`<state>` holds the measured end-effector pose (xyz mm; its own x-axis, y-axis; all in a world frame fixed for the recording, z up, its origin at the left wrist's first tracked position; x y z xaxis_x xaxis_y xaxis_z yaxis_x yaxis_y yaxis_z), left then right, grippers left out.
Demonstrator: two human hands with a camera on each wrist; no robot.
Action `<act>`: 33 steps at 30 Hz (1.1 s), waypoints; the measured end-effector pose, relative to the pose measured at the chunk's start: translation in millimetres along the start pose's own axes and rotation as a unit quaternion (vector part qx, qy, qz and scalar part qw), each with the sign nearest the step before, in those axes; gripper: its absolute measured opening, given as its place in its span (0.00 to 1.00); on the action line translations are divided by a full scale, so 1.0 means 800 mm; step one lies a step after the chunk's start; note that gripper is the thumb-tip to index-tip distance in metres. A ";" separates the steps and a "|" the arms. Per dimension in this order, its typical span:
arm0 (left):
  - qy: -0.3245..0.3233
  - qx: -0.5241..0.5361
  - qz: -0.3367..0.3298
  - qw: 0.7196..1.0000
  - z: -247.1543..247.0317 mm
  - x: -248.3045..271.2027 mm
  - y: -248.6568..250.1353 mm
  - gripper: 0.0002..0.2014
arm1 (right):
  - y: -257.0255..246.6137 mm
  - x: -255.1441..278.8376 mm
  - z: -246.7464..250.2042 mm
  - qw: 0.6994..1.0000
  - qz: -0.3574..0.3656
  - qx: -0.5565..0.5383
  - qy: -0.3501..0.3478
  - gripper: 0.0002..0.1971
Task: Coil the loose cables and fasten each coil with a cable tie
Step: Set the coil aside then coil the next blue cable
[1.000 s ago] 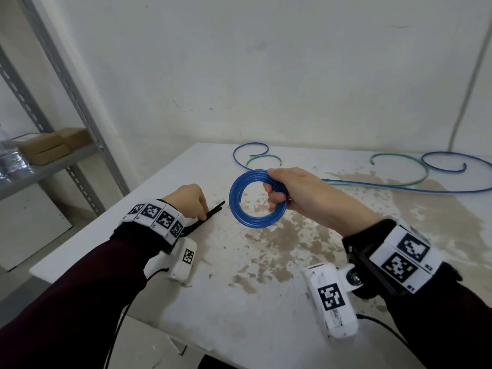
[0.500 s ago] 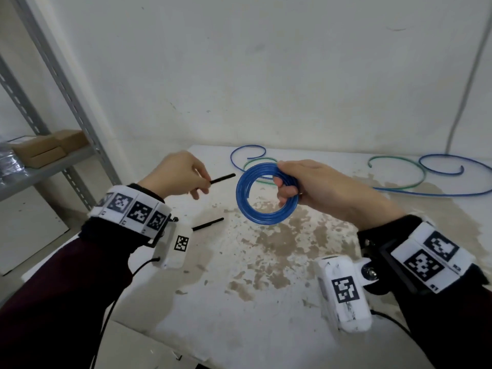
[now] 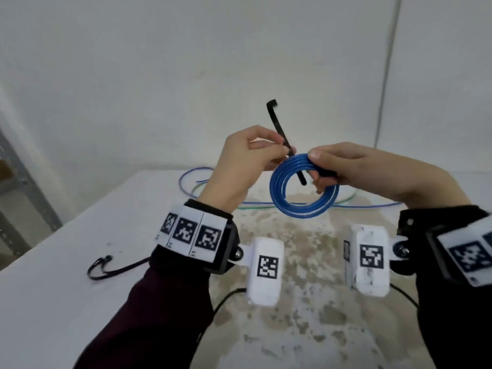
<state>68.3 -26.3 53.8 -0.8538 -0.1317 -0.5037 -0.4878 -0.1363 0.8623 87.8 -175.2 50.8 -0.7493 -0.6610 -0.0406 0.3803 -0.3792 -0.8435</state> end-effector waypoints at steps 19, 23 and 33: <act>-0.062 -0.018 -0.026 0.998 -0.053 -0.020 -0.003 0.07 | 0.026 -0.009 0.035 0.997 0.022 0.045 0.057 0.20; -0.100 -0.025 -0.004 0.995 -0.062 -0.018 -0.003 0.11 | 0.023 -0.011 0.033 0.996 0.026 0.062 0.067 0.18; -0.114 -0.012 -0.004 0.993 -0.058 -0.017 -0.012 0.08 | 0.018 -0.015 0.033 0.991 0.040 0.079 0.104 0.19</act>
<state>93.2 -68.6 50.0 -0.8702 0.0958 -0.4833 -0.4927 -0.1601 0.8553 116.6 -190.1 53.6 -0.8024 -0.5517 -0.2276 0.5113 -0.4390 -0.7388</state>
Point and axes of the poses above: each hand's wrist, its own x-axis away from the middle knuckle, its own z-axis out of the back of the hand, y = z × x, the point moved 6 cm from there along -x, towards the middle knuckle, and after that the axes turned 9 degrees about -z, right-handed, at the moved point
